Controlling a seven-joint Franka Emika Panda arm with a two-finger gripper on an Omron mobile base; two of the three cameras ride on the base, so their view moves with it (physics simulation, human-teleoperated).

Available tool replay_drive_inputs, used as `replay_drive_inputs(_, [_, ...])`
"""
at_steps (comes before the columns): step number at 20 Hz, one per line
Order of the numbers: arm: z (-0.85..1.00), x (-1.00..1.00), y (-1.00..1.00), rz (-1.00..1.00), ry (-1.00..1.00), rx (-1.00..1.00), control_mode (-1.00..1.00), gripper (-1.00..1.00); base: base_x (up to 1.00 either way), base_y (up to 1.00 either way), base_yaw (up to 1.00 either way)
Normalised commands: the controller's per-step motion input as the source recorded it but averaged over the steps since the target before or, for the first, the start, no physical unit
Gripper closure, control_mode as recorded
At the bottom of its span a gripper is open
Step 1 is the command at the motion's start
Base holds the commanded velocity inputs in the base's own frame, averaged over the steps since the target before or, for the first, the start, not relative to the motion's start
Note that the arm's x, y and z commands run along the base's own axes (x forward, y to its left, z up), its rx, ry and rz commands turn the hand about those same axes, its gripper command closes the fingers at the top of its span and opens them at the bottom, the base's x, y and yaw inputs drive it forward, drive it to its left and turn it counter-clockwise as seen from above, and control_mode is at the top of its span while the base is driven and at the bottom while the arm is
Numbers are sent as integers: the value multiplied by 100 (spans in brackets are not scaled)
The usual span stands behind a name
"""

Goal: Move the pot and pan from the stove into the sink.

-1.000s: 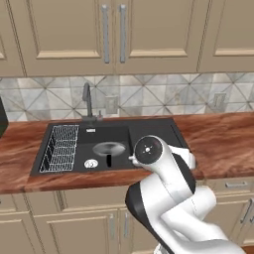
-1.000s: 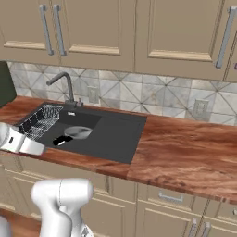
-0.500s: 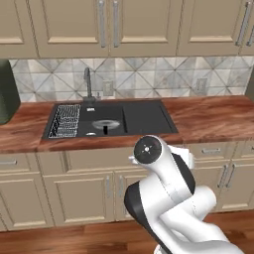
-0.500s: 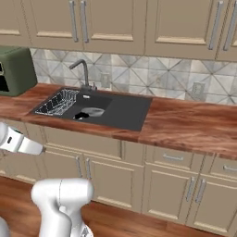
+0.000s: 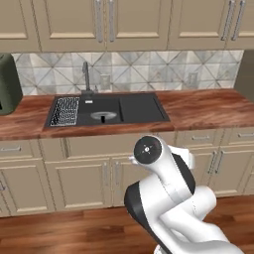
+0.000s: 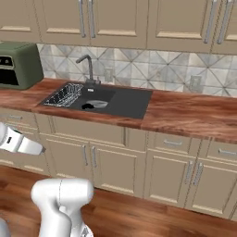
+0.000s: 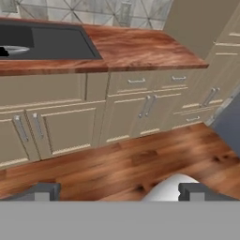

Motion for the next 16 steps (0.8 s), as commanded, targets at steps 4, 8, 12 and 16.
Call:
replay_drive_inputs(4, [0,0,0,0,0,0,100,-100,-14,-26,-29])
replay_drive_inputs(8, [0,0,0,0,0,0,100,-100,-6,-24,-36])
replay_drive_inputs(12, [0,0,0,0,0,0,100,-100,0,-19,-42])
replay_drive_inputs(16, [0,0,0,0,0,0,100,-100,0,-13,-46])
